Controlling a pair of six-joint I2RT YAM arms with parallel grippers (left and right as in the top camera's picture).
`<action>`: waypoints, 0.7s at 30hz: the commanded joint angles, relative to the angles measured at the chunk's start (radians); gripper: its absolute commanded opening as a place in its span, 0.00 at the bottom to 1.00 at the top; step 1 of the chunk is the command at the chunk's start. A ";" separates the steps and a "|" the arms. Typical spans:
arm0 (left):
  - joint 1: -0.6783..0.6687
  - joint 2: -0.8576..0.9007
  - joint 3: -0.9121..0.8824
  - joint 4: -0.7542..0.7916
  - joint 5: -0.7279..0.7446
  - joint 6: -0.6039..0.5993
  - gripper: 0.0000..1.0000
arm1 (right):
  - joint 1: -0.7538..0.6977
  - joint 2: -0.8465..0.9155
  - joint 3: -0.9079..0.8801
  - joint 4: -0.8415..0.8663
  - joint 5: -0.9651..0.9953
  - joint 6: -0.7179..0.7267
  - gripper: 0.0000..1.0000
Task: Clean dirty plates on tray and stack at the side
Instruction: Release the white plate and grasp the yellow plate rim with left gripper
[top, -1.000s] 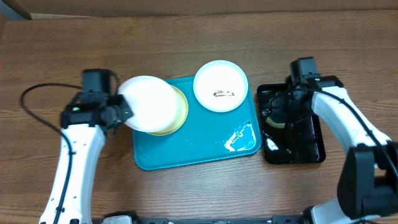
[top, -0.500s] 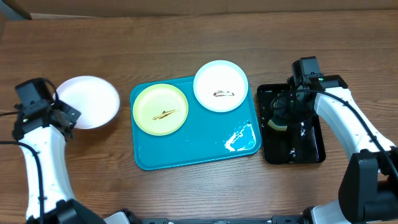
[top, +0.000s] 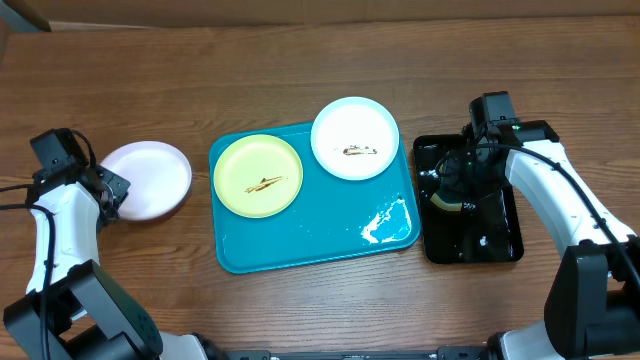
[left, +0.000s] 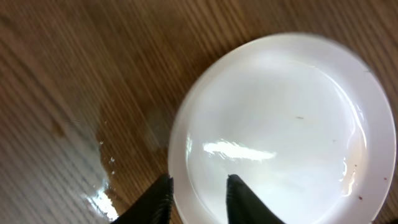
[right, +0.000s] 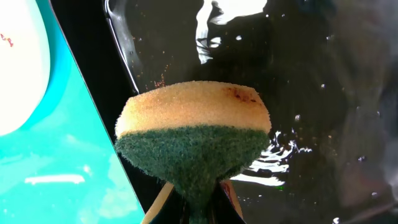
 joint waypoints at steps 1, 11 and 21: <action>0.004 -0.023 0.032 0.023 0.163 0.076 0.46 | -0.003 -0.015 0.019 0.003 0.010 -0.007 0.04; -0.179 -0.047 0.047 0.038 0.509 0.293 0.56 | -0.003 -0.015 0.019 -0.012 0.010 -0.007 0.04; -0.505 -0.046 0.046 0.132 0.172 0.451 0.55 | -0.003 -0.015 0.019 -0.023 0.010 -0.007 0.04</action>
